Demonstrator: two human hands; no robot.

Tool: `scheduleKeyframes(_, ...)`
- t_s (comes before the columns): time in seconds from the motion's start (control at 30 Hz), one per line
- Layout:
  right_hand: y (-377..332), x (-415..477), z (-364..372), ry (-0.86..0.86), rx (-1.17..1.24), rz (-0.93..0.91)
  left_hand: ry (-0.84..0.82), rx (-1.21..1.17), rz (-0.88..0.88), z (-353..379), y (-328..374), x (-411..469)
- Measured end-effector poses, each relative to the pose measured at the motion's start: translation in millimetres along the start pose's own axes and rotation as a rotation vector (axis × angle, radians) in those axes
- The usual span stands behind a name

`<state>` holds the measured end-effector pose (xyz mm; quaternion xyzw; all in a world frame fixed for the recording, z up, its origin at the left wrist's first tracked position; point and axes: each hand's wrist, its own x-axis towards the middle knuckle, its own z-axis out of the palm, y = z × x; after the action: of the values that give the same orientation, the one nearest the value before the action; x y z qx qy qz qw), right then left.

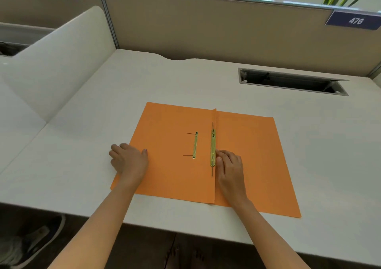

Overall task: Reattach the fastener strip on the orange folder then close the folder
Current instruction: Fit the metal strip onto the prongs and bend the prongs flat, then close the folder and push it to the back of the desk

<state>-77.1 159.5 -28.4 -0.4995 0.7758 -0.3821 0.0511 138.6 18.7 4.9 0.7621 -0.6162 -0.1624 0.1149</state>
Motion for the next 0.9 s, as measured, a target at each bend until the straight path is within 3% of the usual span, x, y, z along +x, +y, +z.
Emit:
scheduleKeyframes(0.1,-0.5,-0.3,0.6,0.004,0.028,0.011,-0.007,0.0,-0.066,-5.6,3.0,0.3)
scheduleKeyframes(0.3,2.2,-1.0,0.8,0.008,0.059,0.012,-0.182,-0.176,-0.226,-24.7,-0.9,22.2)
scheduleKeyframes(0.43,3.3,-1.1,0.5,0.011,0.048,0.01,-0.419,-0.396,-0.121,-53.4,-4.7,40.6)
scheduleKeyframes(0.67,2.5,-1.0,-0.1,0.018,0.055,0.039,-0.676,-0.814,0.002,-105.9,6.1,27.5)
scheduleKeyframes(0.83,1.5,-1.7,-1.8,0.032,0.082,0.071,-0.745,-1.068,0.181,-114.9,35.2,-9.1)
scheduleKeyframes(0.9,0.3,-0.8,-6.0,0.063,0.102,0.091,-0.694,-1.078,0.292,-105.8,53.2,-31.8)
